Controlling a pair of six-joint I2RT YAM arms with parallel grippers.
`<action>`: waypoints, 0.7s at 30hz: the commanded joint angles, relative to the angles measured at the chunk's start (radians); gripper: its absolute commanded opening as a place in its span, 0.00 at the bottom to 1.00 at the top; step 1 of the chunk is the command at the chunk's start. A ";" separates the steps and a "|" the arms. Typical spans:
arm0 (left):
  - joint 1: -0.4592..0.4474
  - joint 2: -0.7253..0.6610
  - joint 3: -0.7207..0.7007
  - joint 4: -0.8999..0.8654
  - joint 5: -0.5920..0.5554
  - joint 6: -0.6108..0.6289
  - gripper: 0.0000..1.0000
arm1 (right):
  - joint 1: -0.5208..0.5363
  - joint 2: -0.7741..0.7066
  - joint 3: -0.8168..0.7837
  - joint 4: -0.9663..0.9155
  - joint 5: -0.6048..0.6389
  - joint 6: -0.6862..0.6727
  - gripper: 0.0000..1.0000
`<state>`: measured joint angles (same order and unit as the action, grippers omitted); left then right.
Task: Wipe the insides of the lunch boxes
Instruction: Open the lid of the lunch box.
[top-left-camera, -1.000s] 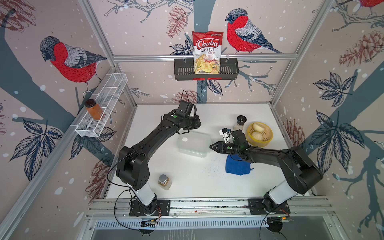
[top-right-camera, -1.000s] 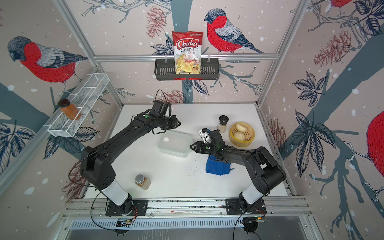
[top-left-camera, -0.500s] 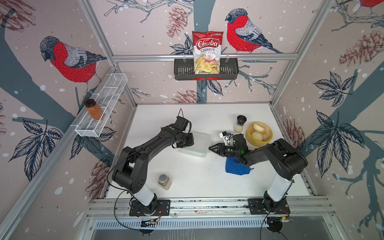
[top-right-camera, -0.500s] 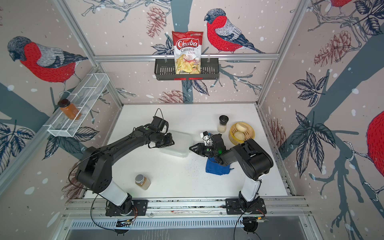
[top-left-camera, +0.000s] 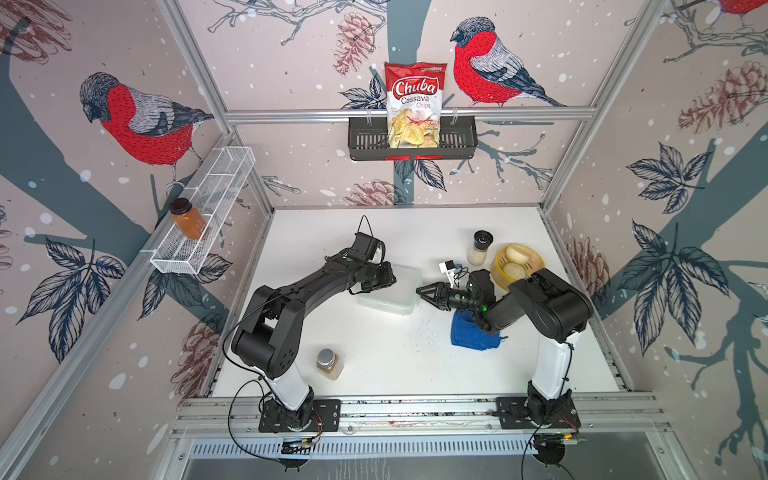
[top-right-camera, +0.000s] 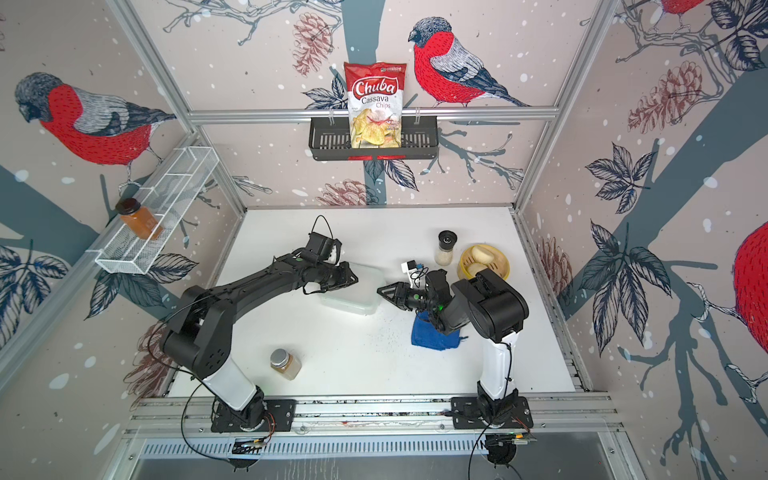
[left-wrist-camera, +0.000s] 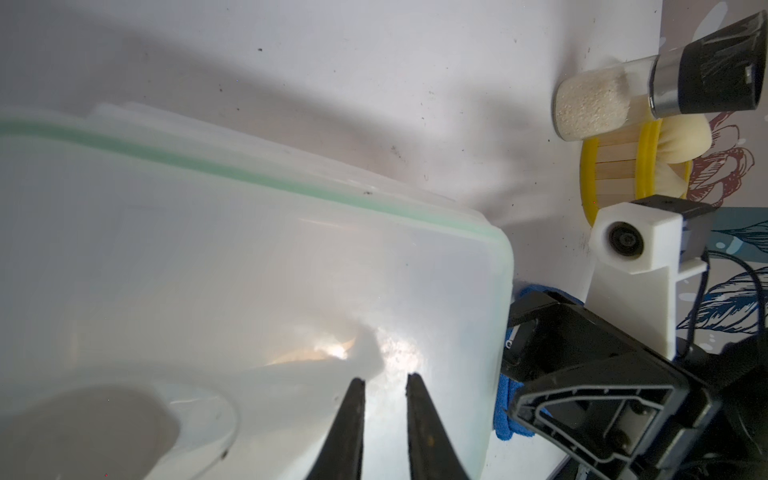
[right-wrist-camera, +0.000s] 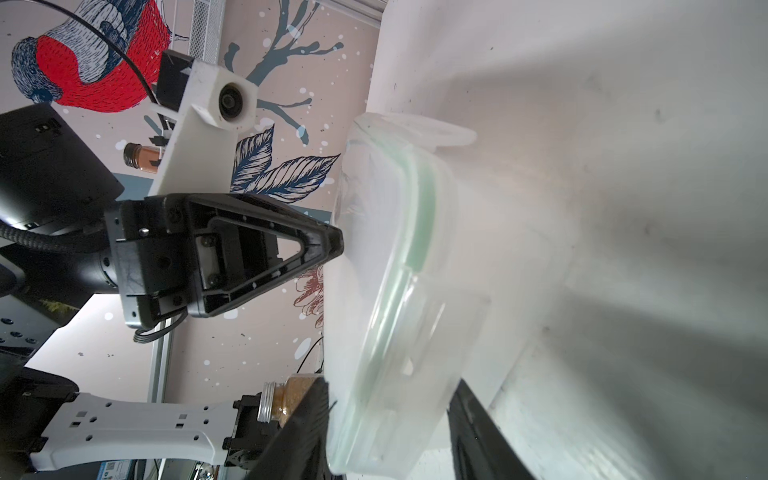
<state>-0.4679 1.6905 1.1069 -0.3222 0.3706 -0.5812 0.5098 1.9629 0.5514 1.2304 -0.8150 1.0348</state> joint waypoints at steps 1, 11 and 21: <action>0.000 0.018 -0.015 -0.123 -0.050 -0.011 0.21 | -0.006 0.011 -0.004 0.175 -0.021 0.058 0.47; 0.000 0.025 -0.018 -0.124 -0.056 -0.008 0.21 | -0.033 -0.013 -0.092 0.359 -0.037 0.169 0.43; 0.000 0.025 -0.018 -0.126 -0.060 -0.006 0.21 | -0.021 -0.098 -0.033 -0.022 0.008 -0.019 0.27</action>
<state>-0.4679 1.6981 1.1004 -0.2924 0.3740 -0.5949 0.4831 1.8870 0.4980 1.3441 -0.8314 1.1179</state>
